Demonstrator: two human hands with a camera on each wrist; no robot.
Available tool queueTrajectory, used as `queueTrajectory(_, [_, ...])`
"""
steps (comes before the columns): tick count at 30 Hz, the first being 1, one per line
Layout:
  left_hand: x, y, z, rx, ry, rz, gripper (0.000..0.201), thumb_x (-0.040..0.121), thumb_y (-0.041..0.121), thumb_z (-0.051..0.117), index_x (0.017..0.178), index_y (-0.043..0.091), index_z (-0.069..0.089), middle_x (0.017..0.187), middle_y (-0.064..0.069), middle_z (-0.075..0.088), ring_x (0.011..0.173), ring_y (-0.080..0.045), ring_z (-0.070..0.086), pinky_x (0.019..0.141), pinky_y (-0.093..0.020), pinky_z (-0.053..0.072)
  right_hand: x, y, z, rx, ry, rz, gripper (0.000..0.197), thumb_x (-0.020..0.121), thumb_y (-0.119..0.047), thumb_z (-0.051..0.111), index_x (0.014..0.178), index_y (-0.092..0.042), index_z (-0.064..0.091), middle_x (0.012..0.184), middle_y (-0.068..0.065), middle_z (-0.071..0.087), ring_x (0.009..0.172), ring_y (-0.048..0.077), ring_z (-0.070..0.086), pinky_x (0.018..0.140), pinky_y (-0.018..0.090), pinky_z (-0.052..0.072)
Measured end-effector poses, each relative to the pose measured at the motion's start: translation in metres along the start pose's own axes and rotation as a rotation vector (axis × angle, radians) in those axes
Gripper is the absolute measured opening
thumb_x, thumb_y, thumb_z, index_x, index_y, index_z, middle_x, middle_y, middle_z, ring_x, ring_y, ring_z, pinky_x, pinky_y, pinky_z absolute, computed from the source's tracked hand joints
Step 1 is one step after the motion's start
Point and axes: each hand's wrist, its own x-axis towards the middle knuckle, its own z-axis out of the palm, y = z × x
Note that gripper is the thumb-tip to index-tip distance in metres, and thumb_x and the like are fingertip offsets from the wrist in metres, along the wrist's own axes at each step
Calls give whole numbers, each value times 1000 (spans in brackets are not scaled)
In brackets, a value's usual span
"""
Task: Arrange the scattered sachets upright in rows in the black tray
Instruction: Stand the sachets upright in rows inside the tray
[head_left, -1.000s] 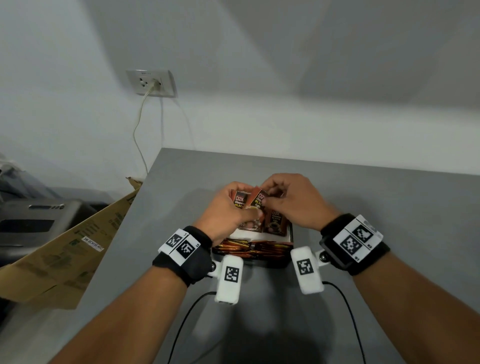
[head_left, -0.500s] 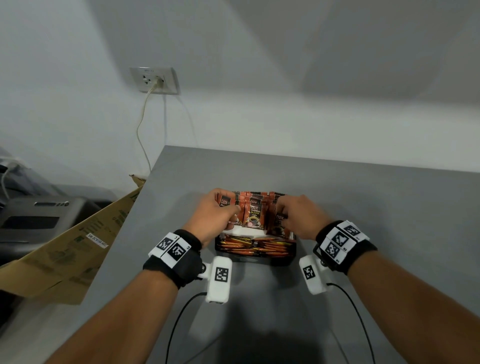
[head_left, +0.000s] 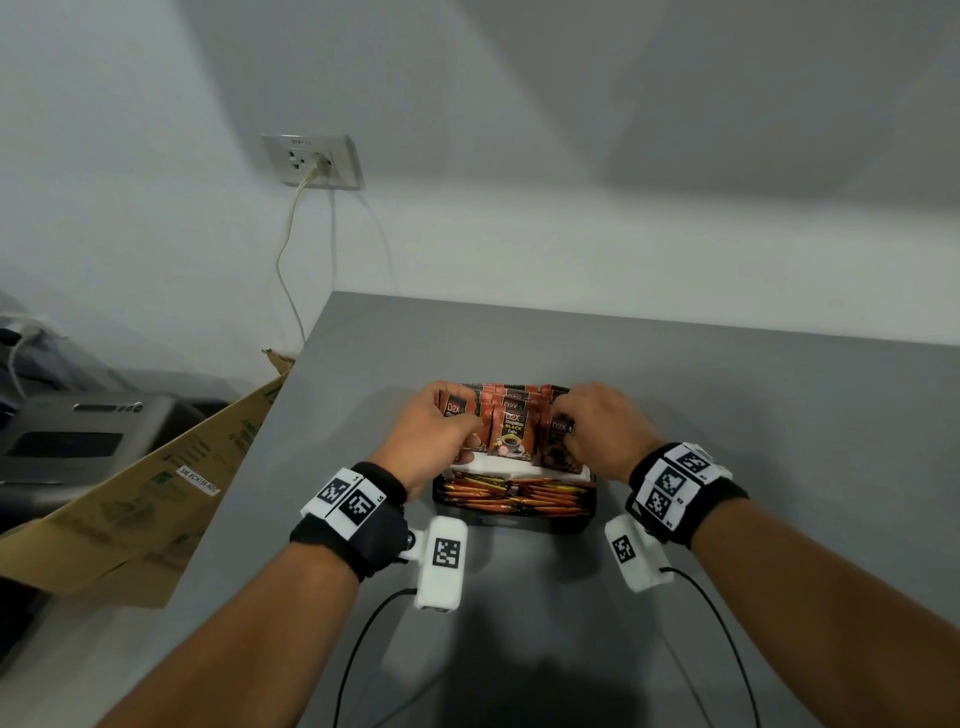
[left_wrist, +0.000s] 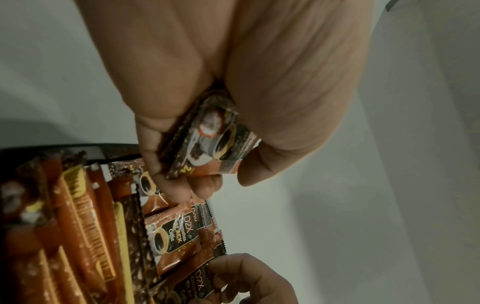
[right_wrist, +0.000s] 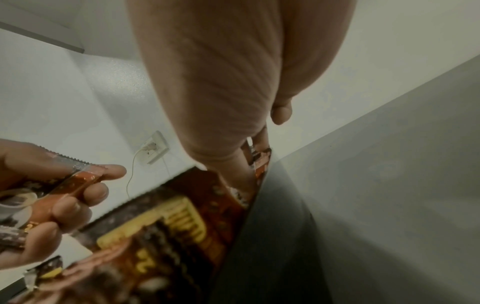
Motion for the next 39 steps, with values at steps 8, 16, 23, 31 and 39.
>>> queueTrajectory(8, [-6, 7, 5, -55, -77, 21, 41, 88, -14, 47, 116, 12, 60, 110, -24, 67, 88, -28, 66, 80, -43, 60, -5, 2, -11, 185, 84, 36, 22, 86, -25, 73, 106, -18, 69, 98, -4, 61, 99, 17, 54, 91, 36, 47])
queueTrajectory(16, [-6, 19, 21, -21, -131, 208, 47, 76, -16, 73, 112, 11, 61, 93, -12, 68, 80, -22, 67, 75, -37, 57, 0, -45, -64, 674, 38, 8, 23, 85, -21, 75, 104, -34, 71, 94, -15, 71, 88, -3, 66, 80, 14, 50])
queueTrajectory(23, [3, 10, -3, -59, 158, 69, 31, 93, 0, 59, 121, 13, 54, 100, -10, 65, 75, -17, 64, 55, -24, 56, 16, -39, -47, 475, -63, 127, 21, 87, -9, 73, 99, -26, 70, 95, -7, 69, 87, 11, 66, 79, 27, 57])
queueTrajectory(31, [3, -6, -14, 4, 119, 18, 28, 92, 0, 57, 115, 15, 58, 101, -14, 71, 74, -15, 66, 66, -30, 57, 25, -57, -21, 243, -190, 60, 23, 89, 0, 62, 96, -22, 66, 88, -12, 58, 82, 10, 58, 62, 14, 38])
queueTrajectory(39, [4, -10, -16, 13, 73, 17, 30, 91, 1, 58, 117, 15, 60, 109, -18, 71, 78, -17, 67, 66, -28, 56, 27, -55, -15, 108, -149, 5, 16, 90, -4, 58, 89, -20, 55, 87, -3, 59, 79, 18, 58, 66, 25, 41])
